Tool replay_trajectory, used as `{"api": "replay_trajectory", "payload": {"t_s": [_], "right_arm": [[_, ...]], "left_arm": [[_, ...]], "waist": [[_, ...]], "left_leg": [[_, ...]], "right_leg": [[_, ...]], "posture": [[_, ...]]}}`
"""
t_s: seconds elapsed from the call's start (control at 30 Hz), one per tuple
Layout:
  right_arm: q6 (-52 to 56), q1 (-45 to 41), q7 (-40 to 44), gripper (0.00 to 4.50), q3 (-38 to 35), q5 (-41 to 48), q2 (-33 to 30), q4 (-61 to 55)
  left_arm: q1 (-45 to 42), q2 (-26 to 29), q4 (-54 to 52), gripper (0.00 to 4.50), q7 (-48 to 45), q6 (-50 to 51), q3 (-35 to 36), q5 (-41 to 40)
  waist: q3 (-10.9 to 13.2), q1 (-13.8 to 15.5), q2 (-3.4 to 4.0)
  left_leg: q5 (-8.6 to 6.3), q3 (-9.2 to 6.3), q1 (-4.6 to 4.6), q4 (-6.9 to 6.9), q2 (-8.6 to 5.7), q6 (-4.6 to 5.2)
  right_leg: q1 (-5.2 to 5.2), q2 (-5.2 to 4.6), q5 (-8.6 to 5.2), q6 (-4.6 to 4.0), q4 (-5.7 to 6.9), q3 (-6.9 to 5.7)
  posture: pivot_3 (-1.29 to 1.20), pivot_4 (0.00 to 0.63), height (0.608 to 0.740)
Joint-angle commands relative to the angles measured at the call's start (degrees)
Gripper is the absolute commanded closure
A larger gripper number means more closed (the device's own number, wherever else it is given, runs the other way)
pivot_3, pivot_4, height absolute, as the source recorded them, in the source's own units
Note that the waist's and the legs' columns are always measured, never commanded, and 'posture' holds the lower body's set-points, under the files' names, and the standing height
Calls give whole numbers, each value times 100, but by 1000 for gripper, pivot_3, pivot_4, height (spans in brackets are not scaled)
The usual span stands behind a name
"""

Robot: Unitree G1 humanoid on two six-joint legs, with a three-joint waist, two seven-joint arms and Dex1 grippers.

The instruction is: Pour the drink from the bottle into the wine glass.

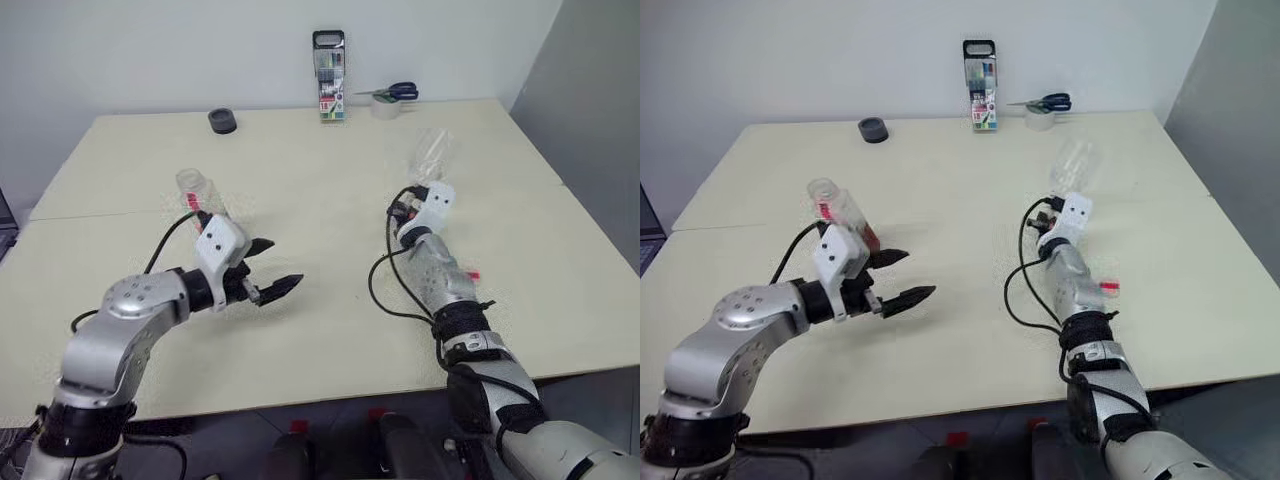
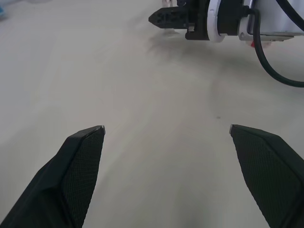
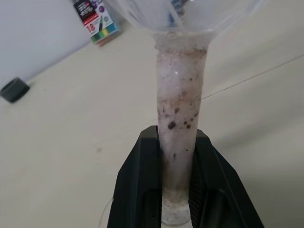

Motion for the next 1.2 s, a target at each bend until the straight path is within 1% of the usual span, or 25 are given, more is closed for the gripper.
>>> {"api": "replay_trajectory", "payload": {"t_s": [0.03, 0.13, 0.23, 0.47, 0.53, 0.7, 0.83, 0.97, 1.1, 1.2], "right_arm": [[-277, 167, 128, 4168, 208, -356, 55, -191], [-96, 422, 108, 4168, 104, -305, 153, -287], [125, 785, 234, 4168, 315, -504, 68, -730], [968, 1738, 594, 4168, 780, -870, -295, -2025], [1287, 2042, 664, 4168, 842, -846, -345, -2458], [1609, 2298, 730, 4168, 877, -913, -416, -2899], [1367, 2136, 780, 4168, 912, -1082, -419, -2750], [513, 1520, 943, 4168, 1040, -1281, -293, -2202], [-622, 509, 1124, 4168, 1112, -1457, -30, -778], [-1386, -307, 1276, 4168, 1036, -1472, 244, 530]], "left_arm": [[312, 102, -516, 0, 140, 91, 369, -138], [394, 45, -619, 0, 299, 140, 449, -171], [384, 48, -576, 0, 419, 136, 554, -164], [693, 87, -669, 0, 405, 0, 559, -136], [701, 64, -664, 0, 418, -41, 508, -126], [724, 33, -594, 0, 445, -149, 496, -88], [855, -7, -681, 0, 514, -164, 508, -108], [937, -178, -778, 0, 782, -127, 684, -176], [1029, -364, -903, 0, 1174, -245, 900, -19], [1293, -479, -1143, 0, 1441, -345, 1121, 103]], "waist": [[-1, 9, -1], [-3, 44, -4], [-7, 59, -5], [-16, 62, -7], [-16, 92, -7], [-16, 102, -7], [-16, 100, -8], [-15, 85, -8], [-9, 14, -4], [-8, -22, -3]], "left_leg": [[0, -1, 0, 1, -1, 0], [-1, -6, 1, 7, -2, 1], [-3, -21, 7, 7, -2, 5], [-2, -17, 10, 6, -3, 4], [-3, -31, 14, 6, -2, 4], [-8, -45, 44, 5, -2, 12], [-8, -43, 58, 3, -2, 11], [-8, -39, 61, 7, -2, 11], [-7, -28, 65, 5, 6, 10], [-1, -21, 62, -1, 13, -3]], "right_leg": [[0, -2, 0, 0, 2, 0], [6, -4, 2, -3, 2, -5], [20, -3, 2, -3, -1, -7], [22, -3, 2, -3, -4, -11], [37, -3, 1, -3, -9, -12], [76, -2, 0, -3, -22, -23], [89, 11, 0, -3, -24, -22], [89, 18, 0, -3, -21, -20], [81, 19, 1, -4, -11, -17], [70, 21, 4, -10, -9, -17]], "posture": [[0, 150, 740], [0, 150, 740], [0, 150, 740], [0, 150, 740], [0, 150, 740], [0, 150, 740], [0, 150, 740], [0, 150, 740], [0, 150, 740], [0, 150, 740]]}}
